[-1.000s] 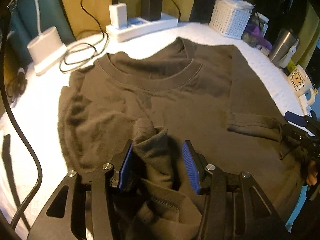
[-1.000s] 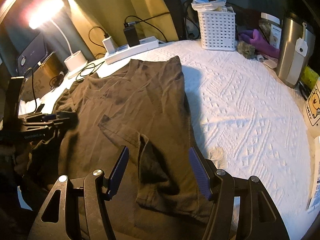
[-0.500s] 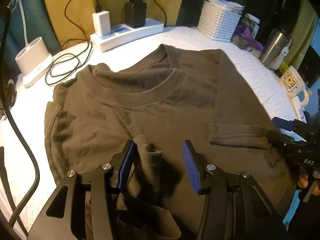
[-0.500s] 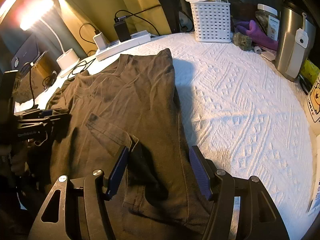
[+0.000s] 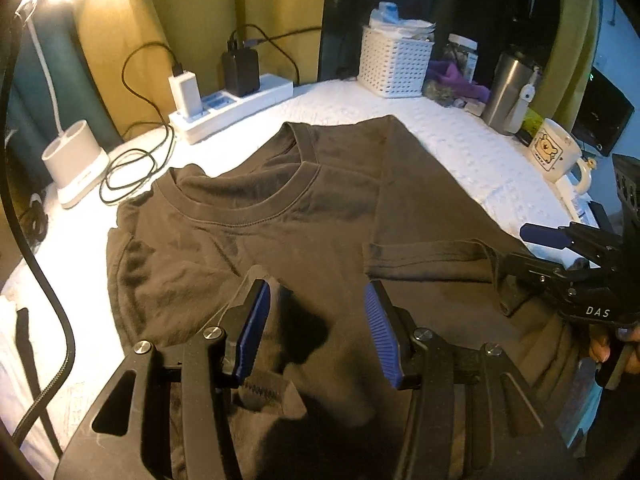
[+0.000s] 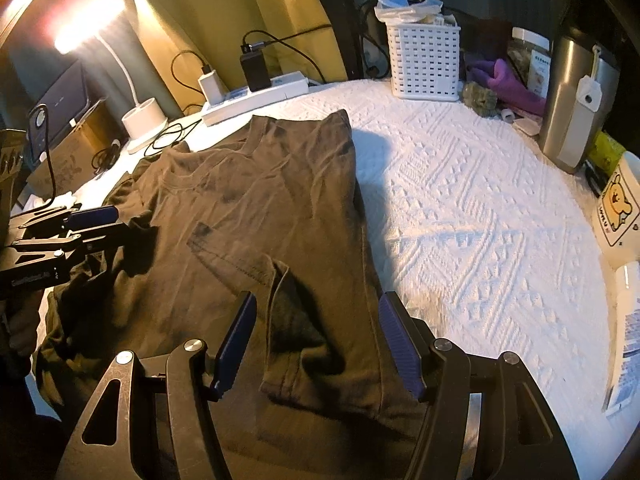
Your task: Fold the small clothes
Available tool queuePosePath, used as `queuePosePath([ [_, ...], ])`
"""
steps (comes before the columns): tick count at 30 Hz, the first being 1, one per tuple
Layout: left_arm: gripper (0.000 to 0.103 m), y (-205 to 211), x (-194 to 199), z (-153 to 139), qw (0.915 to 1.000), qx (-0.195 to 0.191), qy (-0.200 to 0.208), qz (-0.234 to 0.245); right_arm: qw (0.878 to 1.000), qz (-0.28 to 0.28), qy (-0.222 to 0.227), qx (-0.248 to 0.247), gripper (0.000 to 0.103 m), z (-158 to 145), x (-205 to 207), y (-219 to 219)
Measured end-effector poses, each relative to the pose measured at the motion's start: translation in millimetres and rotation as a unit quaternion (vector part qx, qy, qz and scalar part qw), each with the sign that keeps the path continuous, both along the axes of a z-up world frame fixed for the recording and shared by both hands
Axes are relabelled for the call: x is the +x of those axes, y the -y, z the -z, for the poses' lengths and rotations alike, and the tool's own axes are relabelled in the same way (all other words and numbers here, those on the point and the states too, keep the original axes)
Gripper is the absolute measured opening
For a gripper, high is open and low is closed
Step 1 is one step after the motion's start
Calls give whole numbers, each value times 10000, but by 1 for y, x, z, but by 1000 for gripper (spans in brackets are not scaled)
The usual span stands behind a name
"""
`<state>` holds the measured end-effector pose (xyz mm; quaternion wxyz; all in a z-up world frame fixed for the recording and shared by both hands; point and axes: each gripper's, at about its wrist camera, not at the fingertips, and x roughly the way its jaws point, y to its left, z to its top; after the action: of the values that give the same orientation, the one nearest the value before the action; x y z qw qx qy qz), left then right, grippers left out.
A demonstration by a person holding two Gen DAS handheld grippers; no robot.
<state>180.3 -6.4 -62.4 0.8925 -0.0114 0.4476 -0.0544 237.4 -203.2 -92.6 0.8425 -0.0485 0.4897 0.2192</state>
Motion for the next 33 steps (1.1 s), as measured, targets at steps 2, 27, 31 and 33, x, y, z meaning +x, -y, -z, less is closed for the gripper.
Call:
queuePosePath([
  [2, 56, 0, -8, -3, 10000, 20, 71, -1, 10000, -19, 56, -10, 66, -3, -5, -1],
  [27, 61, -21, -121, -12, 9960, -81, 744, -483, 9968, -289, 710, -236, 78, -46, -93, -4],
  [31, 64, -25, -137, -10, 9947, -32, 871, -545, 9965, -285, 744, -270, 78, -46, -104, -3],
  [33, 66, -30, -146, -7, 9941, -71, 896, -607, 9964, -286, 743, -283, 78, -45, -109, -2],
])
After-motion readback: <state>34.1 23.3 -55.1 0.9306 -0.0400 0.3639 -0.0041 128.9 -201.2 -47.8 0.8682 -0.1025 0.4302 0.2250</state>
